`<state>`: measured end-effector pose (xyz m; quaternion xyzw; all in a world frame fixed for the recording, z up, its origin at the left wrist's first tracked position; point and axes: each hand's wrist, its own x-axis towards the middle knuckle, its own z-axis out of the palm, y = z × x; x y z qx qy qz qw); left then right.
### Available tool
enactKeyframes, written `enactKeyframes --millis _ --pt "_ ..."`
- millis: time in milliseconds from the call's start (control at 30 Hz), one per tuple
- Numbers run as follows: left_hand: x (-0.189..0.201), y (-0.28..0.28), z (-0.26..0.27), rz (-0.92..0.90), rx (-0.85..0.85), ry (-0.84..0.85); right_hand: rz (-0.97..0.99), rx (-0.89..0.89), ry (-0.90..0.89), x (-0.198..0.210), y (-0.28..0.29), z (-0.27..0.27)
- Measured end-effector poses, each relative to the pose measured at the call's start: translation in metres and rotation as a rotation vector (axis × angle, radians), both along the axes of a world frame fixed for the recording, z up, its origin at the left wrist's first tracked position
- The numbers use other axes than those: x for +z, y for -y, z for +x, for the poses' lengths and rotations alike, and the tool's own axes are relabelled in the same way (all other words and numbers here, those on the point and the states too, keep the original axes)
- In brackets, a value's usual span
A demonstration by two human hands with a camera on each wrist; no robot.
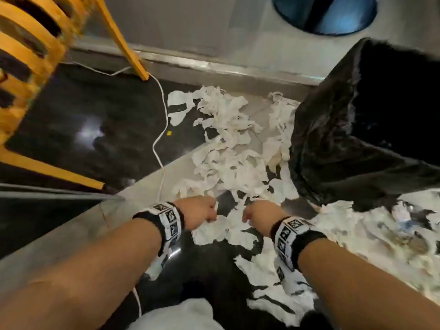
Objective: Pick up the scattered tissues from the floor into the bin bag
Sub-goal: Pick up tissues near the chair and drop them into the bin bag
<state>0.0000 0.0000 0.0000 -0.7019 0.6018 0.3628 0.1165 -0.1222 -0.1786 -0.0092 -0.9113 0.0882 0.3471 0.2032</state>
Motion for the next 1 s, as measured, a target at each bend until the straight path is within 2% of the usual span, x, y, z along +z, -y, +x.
enactKeyframes --millis 67,100,167,233,300,333,400,500,600,767,833,933,1000 --pt "-0.044 -0.001 -0.009 0.025 -0.073 -0.062 -0.047 0.026 -0.025 -0.038 -0.009 -0.001" --pt "-0.068 -0.004 -0.011 0.050 -0.144 -0.059 -0.055 0.044 -0.029 -0.056 -0.013 -0.003" --pt "-0.094 -0.007 -0.014 0.072 -0.168 -0.032 -0.059 0.050 -0.038 -0.085 -0.020 -0.009" --pt "-0.107 -0.009 -0.011 0.022 -0.142 -0.047 -0.069 0.086 -0.034 -0.101 -0.024 -0.017" --pt "-0.110 -0.009 -0.006 0.004 -0.047 -0.049 -0.098 0.116 0.026 -0.105 -0.026 -0.022" --pt "-0.107 -0.009 -0.003 -0.025 0.046 -0.057 -0.103 0.119 0.053 -0.106 -0.025 -0.023" --pt "-0.099 -0.008 0.004 -0.168 0.340 -0.106 -0.085 0.043 0.098 -0.099 -0.023 -0.018" --pt "-0.088 -0.005 0.013 -0.351 0.760 -0.124 0.035 -0.278 0.223 -0.085 -0.013 -0.003" --pt "-0.088 -0.005 0.020 -0.435 0.960 -0.133 0.168 -0.486 0.379 -0.076 -0.004 0.012" --pt "-0.091 -0.013 0.030 -0.497 1.070 -0.160 0.276 -0.682 0.350 -0.064 0.004 0.031" --pt "-0.089 -0.017 0.034 -0.474 1.098 -0.099 0.274 -0.733 0.334 -0.063 0.003 0.035" --pt "-0.095 -0.026 0.042 -0.400 0.971 0.054 0.323 -0.749 0.347 -0.068 -0.003 0.036" --pt "-0.101 -0.034 0.046 -0.383 0.895 0.087 0.362 -0.718 0.321 -0.069 -0.010 0.036"
